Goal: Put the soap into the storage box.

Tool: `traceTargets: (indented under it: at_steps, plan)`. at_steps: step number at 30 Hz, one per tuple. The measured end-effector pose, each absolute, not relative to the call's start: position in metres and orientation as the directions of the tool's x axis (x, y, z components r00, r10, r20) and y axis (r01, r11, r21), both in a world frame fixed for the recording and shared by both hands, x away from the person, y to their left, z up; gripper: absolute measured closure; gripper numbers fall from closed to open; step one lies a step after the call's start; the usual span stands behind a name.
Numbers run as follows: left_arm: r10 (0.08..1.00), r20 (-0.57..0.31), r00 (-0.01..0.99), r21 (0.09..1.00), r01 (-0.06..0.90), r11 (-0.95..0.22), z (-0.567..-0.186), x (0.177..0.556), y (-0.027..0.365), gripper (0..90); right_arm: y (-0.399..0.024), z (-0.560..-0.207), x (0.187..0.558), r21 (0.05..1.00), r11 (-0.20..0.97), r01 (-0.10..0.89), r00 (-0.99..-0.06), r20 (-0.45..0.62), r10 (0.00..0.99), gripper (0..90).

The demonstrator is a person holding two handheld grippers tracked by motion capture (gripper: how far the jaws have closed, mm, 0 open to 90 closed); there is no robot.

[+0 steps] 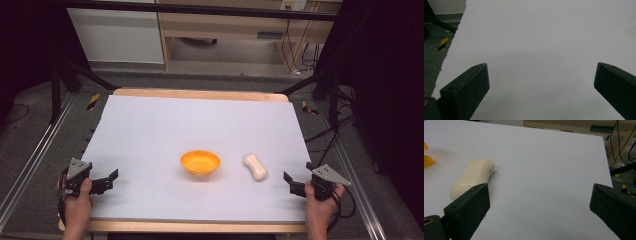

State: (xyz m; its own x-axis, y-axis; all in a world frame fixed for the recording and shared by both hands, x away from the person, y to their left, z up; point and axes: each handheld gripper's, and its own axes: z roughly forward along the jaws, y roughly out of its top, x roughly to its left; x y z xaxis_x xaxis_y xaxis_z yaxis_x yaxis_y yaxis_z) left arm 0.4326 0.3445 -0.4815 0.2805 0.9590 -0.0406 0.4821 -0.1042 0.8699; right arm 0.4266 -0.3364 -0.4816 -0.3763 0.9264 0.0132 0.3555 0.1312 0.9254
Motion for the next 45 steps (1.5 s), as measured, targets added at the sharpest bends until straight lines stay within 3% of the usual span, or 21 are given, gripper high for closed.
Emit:
traceTargets:
  at_steps: [17, 22, 37, 40, 42, 45]
  plan:
    - [0.96, -0.038, 0.277, 0.87, 0.482, -0.105, -0.482, 0.433, 0.344, 0.0, -0.32, -0.474, 0.437, 0.862, 0.201, 0.465, -0.404, 0.005, 0.915, 1.8]
    - [0.96, -0.033, 0.277, 0.868, 0.484, -0.109, -0.482, 0.433, 0.343, 0.0, -0.308, -0.467, 0.444, 0.832, 0.274, 0.483, -0.462, -0.024, 0.886, 1.0]
    - [0.961, -0.033, 0.274, 0.867, 0.487, -0.109, -0.482, 0.433, 0.343, 0.0, -0.288, -0.46, 0.463, 0.76, 0.351, 0.547, -0.511, -0.029, 0.859, 13.6]
    - [0.961, -0.031, 0.273, 0.866, 0.488, -0.11, -0.482, 0.433, 0.343, 0.0, -0.285, -0.459, 0.466, 0.74, 0.366, 0.564, -0.522, -0.023, 0.853, 20.4]
    - [0.961, -0.028, 0.273, 0.864, 0.491, -0.114, -0.482, 0.434, 0.343, 0.0, -0.284, -0.458, 0.471, 0.718, 0.375, 0.586, -0.528, -0.012, 0.849, 30.3]
    - [0.962, -0.029, 0.27, 0.865, 0.49, -0.111, -0.482, 0.434, 0.343, 0.0, -0.281, -0.457, 0.474, 0.704, 0.397, 0.589, -0.54, -0.023, 0.842, 34.0]
